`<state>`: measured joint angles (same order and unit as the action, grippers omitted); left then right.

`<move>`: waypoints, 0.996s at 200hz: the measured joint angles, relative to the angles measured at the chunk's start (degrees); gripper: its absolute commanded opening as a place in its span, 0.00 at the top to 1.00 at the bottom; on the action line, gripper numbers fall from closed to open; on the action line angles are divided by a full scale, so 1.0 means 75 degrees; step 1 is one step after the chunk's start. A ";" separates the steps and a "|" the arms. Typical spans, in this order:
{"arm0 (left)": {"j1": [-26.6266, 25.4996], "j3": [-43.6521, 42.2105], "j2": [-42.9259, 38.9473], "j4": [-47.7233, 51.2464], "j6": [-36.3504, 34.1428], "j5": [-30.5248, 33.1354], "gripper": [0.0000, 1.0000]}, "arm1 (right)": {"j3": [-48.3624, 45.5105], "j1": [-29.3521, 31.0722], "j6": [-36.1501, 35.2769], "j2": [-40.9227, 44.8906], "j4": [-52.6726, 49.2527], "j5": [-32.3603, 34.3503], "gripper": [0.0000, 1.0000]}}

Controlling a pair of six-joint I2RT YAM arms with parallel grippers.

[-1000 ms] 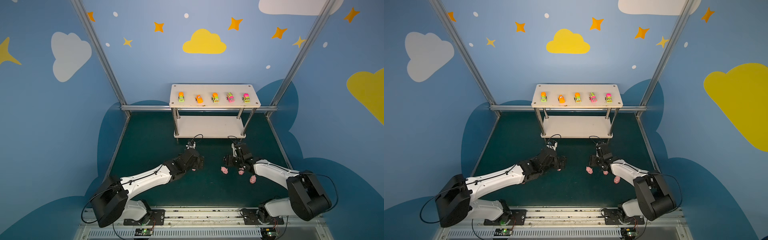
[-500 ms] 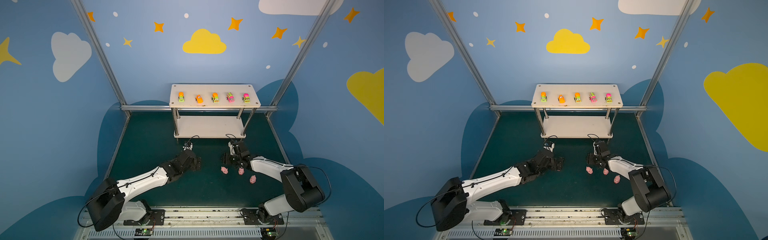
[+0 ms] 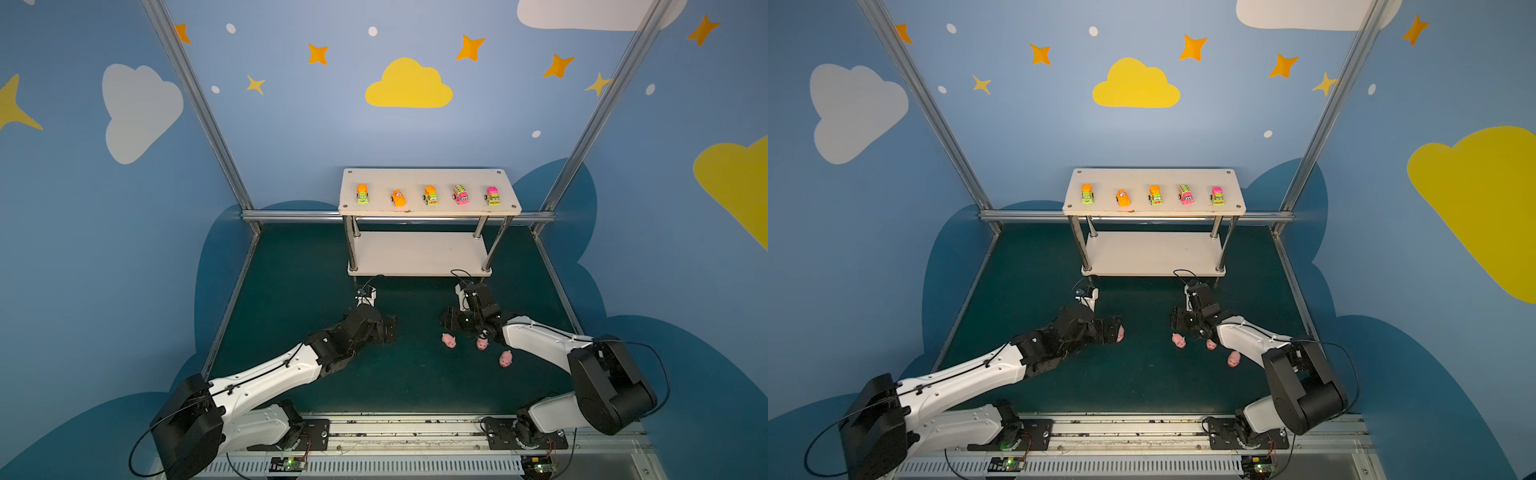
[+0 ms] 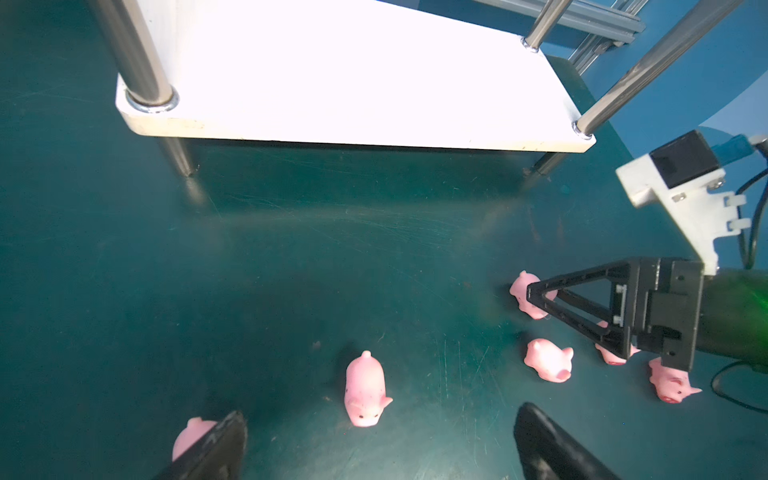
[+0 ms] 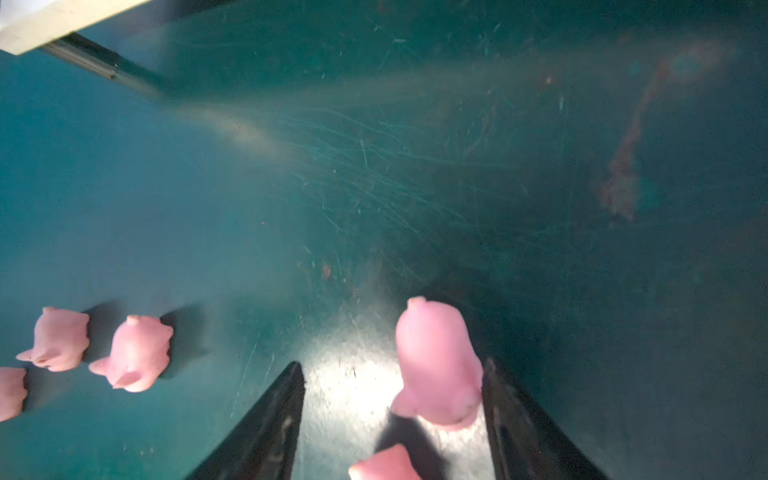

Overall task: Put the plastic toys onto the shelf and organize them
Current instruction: 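Lower the right gripper over a pink pig and close on it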

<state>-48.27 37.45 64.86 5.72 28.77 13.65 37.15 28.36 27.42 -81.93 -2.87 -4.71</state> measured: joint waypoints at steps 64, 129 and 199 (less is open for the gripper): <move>0.0000 -0.0184 -0.0560 0.0262 0.0169 0.0050 0.00 | -0.0245 0.0058 -0.0338 0.0297 -0.0105 0.0513 0.37; 0.0000 -0.0184 -0.0545 0.0391 0.0254 0.0111 0.00 | -0.0560 0.0210 -0.0527 0.0006 0.0458 0.0723 0.47; 0.0000 -0.0181 -0.0504 0.0536 0.0248 0.0166 0.00 | -0.0274 0.0458 -0.0548 -0.0729 0.0860 0.1198 0.59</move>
<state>-48.27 36.10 61.08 9.74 30.63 14.90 35.09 31.79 23.31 -87.39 3.57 4.27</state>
